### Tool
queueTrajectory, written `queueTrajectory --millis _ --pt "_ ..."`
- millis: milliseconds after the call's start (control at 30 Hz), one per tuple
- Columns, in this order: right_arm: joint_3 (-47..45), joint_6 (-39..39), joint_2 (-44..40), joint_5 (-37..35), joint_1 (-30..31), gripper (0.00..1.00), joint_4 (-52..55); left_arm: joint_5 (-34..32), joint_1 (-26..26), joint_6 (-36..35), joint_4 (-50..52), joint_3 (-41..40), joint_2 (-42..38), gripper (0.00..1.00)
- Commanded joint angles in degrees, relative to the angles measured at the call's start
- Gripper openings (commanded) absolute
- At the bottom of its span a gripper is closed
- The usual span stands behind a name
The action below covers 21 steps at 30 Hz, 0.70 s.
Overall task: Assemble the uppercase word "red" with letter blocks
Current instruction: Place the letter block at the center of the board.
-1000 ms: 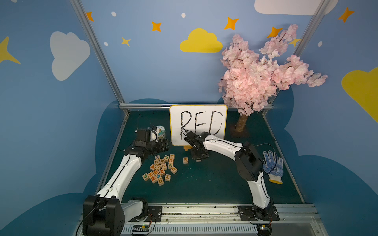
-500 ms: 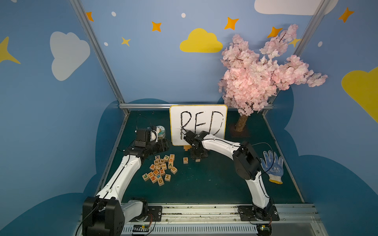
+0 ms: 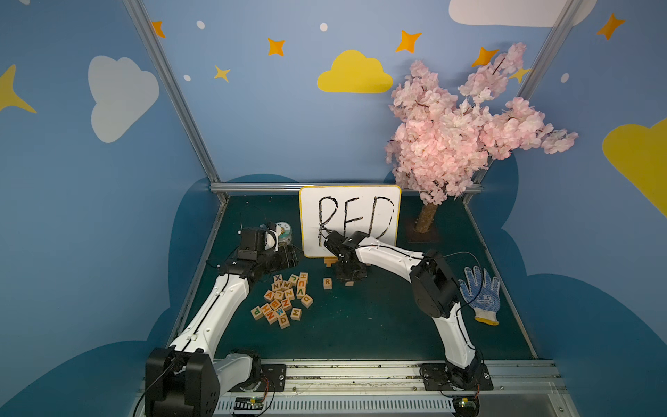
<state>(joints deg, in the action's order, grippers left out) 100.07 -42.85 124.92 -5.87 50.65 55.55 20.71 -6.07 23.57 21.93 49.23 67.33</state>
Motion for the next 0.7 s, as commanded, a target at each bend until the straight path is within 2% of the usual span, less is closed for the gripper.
queueTrajectory --millis 0,100,200,300,667 --pt "-0.22 -1.2 -0.25 0.6 -0.25 0.28 1.23 -0.41 -0.22 -0.74 -0.05 -0.19 -1.19 0.71" --pt "-0.53 -1.62 -0.54 0.68 -0.38 0.29 1.18 -0.39 -0.17 -0.74 -0.09 -0.19 -1.16 0.71" --pt "-1.01 -2.27 -0.7 1.04 -0.6 0.37 0.88 -0.41 -0.18 -0.76 -0.05 -0.18 -1.22 0.71" --pt "-1.35 -2.6 -0.99 1.8 -1.06 0.4 0.81 -0.5 -0.18 -0.81 0.0 -0.18 -1.38 0.71" --pt "-3.61 -3.69 -3.51 4.65 -1.87 0.4 -0.87 -0.85 -0.17 -0.78 0.2 -0.11 -1.66 0.71"
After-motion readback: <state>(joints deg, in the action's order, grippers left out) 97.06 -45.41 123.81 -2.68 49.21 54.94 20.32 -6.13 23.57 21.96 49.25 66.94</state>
